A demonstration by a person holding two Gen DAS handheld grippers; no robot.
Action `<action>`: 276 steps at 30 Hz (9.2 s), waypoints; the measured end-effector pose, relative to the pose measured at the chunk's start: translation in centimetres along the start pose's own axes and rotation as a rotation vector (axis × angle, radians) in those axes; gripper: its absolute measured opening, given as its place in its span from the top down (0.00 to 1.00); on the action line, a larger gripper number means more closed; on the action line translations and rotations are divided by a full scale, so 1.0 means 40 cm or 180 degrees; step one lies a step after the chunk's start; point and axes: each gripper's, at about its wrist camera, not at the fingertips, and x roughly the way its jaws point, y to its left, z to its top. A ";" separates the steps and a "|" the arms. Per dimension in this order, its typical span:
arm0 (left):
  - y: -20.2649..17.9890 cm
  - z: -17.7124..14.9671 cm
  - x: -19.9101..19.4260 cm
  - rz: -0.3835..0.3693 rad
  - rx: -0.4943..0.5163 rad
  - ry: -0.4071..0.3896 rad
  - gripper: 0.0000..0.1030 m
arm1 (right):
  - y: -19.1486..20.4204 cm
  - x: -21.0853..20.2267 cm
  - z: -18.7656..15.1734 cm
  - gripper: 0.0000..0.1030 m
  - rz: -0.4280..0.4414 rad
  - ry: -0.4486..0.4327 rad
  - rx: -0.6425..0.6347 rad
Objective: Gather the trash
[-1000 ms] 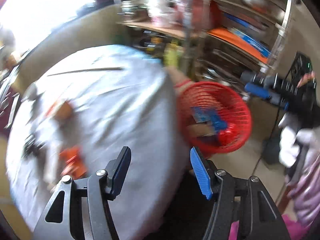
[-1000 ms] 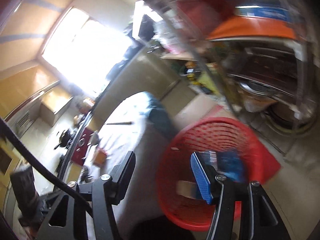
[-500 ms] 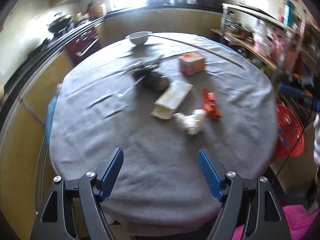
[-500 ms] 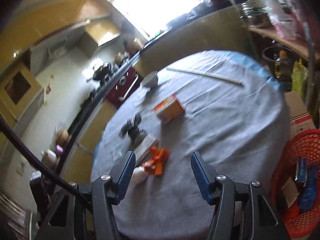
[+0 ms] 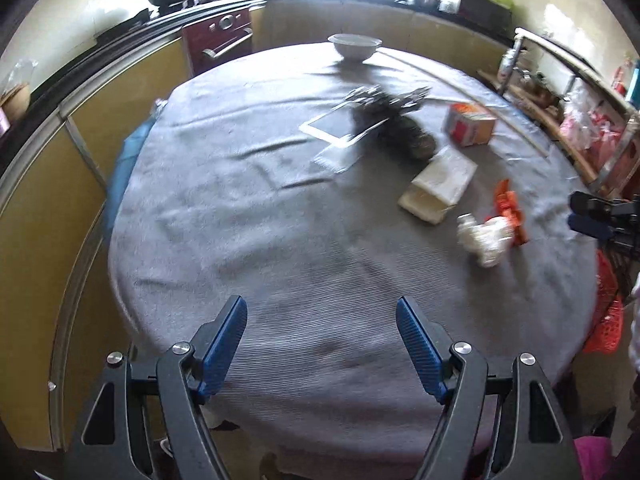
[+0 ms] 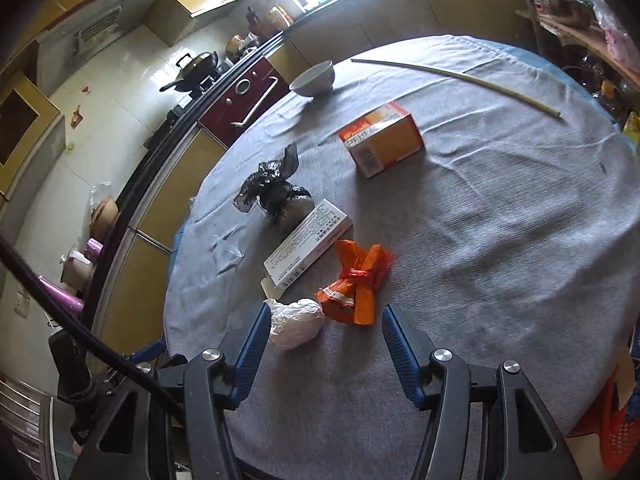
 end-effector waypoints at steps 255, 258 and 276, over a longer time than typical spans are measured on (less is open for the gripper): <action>-0.543 0.049 0.022 -0.1052 0.1044 0.0225 0.37 | -0.543 -0.422 -0.165 0.40 -0.0728 -0.1048 0.0970; -0.458 0.056 0.027 -0.0911 0.0855 0.0158 0.37 | -0.488 -0.377 -0.137 0.40 -0.0645 -0.0954 0.0824; -0.099 0.088 0.087 -0.0611 -0.0050 -0.0009 0.36 | -0.221 -0.134 -0.037 0.40 -0.0506 -0.0339 0.0147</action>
